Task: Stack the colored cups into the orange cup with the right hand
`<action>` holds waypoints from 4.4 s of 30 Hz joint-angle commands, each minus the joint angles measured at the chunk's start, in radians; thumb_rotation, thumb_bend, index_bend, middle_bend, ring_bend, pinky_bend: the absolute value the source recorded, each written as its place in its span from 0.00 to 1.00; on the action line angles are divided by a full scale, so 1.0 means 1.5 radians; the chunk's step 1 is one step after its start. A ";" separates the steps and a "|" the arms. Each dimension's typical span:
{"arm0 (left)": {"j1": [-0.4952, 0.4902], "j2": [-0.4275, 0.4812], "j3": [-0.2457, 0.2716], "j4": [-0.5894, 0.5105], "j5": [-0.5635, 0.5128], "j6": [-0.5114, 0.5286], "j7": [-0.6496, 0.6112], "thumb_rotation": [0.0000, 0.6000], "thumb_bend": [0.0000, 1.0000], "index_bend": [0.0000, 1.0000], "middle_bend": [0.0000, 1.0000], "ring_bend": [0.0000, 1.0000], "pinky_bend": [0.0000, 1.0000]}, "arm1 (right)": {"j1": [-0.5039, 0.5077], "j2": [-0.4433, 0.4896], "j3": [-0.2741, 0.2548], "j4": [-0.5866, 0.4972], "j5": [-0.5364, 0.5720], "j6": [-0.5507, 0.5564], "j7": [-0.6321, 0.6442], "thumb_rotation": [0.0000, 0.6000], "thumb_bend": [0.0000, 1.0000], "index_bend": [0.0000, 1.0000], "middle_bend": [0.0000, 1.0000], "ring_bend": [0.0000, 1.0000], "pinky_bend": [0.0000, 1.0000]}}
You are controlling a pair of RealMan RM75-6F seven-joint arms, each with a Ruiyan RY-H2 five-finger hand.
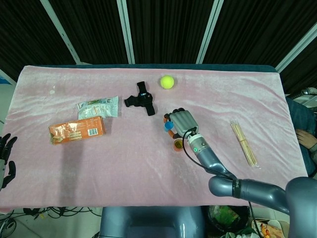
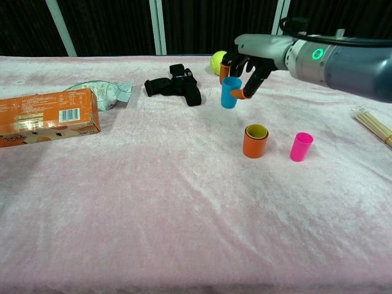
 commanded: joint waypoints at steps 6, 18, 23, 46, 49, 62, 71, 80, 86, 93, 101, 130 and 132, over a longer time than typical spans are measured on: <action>0.001 0.000 0.001 -0.001 0.002 0.002 0.002 1.00 0.71 0.06 0.01 0.00 0.01 | -0.060 0.119 -0.052 -0.197 -0.007 0.100 -0.073 1.00 0.36 0.50 0.47 0.27 0.21; 0.001 0.000 0.000 0.000 0.000 0.003 0.003 1.00 0.71 0.06 0.01 0.00 0.01 | -0.089 0.103 -0.096 -0.211 -0.064 0.128 -0.059 1.00 0.36 0.50 0.47 0.26 0.21; 0.001 0.000 -0.001 0.000 -0.002 0.002 0.004 1.00 0.71 0.06 0.01 0.00 0.01 | -0.093 0.085 -0.099 -0.193 -0.080 0.131 -0.050 1.00 0.36 0.50 0.47 0.27 0.21; 0.001 -0.001 -0.002 0.002 -0.007 0.000 0.006 1.00 0.71 0.05 0.01 0.00 0.01 | -0.093 0.046 -0.096 -0.121 -0.069 0.099 -0.031 1.00 0.35 0.50 0.48 0.27 0.21; 0.001 -0.001 -0.002 0.002 -0.007 0.000 0.006 1.00 0.71 0.05 0.01 0.00 0.01 | -0.095 0.041 -0.098 -0.116 -0.070 0.096 -0.029 1.00 0.33 0.50 0.47 0.27 0.21; 0.001 0.000 -0.002 0.002 -0.008 -0.001 0.006 1.00 0.71 0.05 0.01 0.00 0.01 | -0.104 0.059 -0.097 -0.133 -0.062 0.102 -0.033 1.00 0.23 0.20 0.25 0.23 0.21; 0.001 0.000 -0.001 0.000 -0.006 0.001 0.008 1.00 0.71 0.05 0.01 0.00 0.01 | -0.145 0.108 -0.120 -0.198 -0.078 0.142 -0.033 1.00 0.23 0.24 0.27 0.23 0.21; 0.002 -0.001 0.000 -0.002 -0.003 0.002 0.012 1.00 0.71 0.05 0.01 0.00 0.01 | -0.170 0.084 -0.144 -0.171 -0.094 0.150 -0.025 1.00 0.23 0.28 0.29 0.23 0.21; 0.002 0.001 -0.002 -0.002 -0.006 0.003 0.009 1.00 0.71 0.06 0.01 0.00 0.01 | -0.175 0.050 -0.148 -0.119 -0.101 0.145 -0.023 1.00 0.23 0.30 0.30 0.23 0.21; 0.001 0.001 -0.002 -0.001 -0.009 0.000 0.009 1.00 0.71 0.05 0.01 0.00 0.01 | -0.181 0.019 -0.143 -0.057 -0.102 0.128 -0.005 1.00 0.23 0.36 0.37 0.23 0.21; 0.001 0.001 -0.001 -0.002 -0.008 -0.002 0.012 1.00 0.71 0.05 0.01 0.00 0.01 | -0.188 0.000 -0.137 -0.012 -0.115 0.119 0.014 1.00 0.25 0.41 0.41 0.24 0.21; 0.001 0.002 0.002 -0.007 -0.006 -0.004 0.017 1.00 0.71 0.05 0.01 0.00 0.01 | -0.128 0.089 -0.038 -0.146 -0.080 0.088 -0.044 1.00 0.36 0.51 0.52 0.31 0.21; 0.001 0.002 0.001 -0.006 -0.007 -0.004 0.016 1.00 0.71 0.05 0.01 0.00 0.01 | -0.120 0.086 -0.035 -0.149 -0.074 0.089 -0.051 1.00 0.36 0.51 0.52 0.31 0.21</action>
